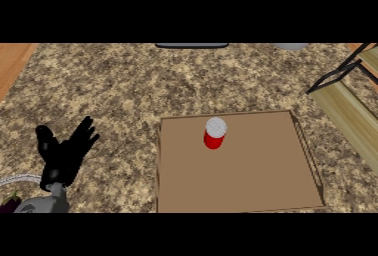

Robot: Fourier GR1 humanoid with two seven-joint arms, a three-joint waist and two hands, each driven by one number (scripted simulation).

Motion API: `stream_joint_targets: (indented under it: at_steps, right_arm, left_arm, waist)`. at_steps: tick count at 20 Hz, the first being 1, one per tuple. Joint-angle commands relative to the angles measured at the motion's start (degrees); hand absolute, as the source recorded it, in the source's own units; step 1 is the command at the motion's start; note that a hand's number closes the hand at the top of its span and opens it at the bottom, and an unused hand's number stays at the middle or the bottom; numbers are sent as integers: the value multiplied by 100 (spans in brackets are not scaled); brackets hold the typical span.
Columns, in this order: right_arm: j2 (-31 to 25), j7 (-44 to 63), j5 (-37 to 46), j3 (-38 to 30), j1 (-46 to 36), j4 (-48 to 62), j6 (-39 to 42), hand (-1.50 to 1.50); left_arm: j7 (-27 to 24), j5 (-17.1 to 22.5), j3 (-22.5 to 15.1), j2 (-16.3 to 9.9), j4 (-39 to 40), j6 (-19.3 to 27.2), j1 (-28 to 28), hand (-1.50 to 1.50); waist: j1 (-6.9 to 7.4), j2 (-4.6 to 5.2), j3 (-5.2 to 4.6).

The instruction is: Pick the croissant from the tray and place it in the tiered shelf

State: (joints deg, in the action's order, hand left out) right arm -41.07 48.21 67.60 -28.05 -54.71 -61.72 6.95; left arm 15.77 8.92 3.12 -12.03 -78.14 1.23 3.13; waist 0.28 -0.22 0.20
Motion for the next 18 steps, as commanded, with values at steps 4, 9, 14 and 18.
stream_joint_targets:
  at_steps: [4,9,14,18]
  right_arm:
    - [88,360,-168,-459,-134,-159,-1224,-150]
    - [265,323,-579,-791,-42,-574,-1881,-150]
    - [50,125,-1031,-1043,-266,-608,-2241,-150]
    - [21,307,-989,-1206,-253,-870,-2882,-150]
  left_arm:
    - [232,-68,-127,49,-167,-14,-198,0]
    - [-3,-153,-68,227,251,145,35,0]
    - [351,40,94,-156,-267,-152,-182,0]
    - [113,112,157,-49,41,-230,-87,0]
  waist:
    - [56,23,-16]
    - [-27,33,-20]
    - [34,20,-17]
    - [10,26,-21]
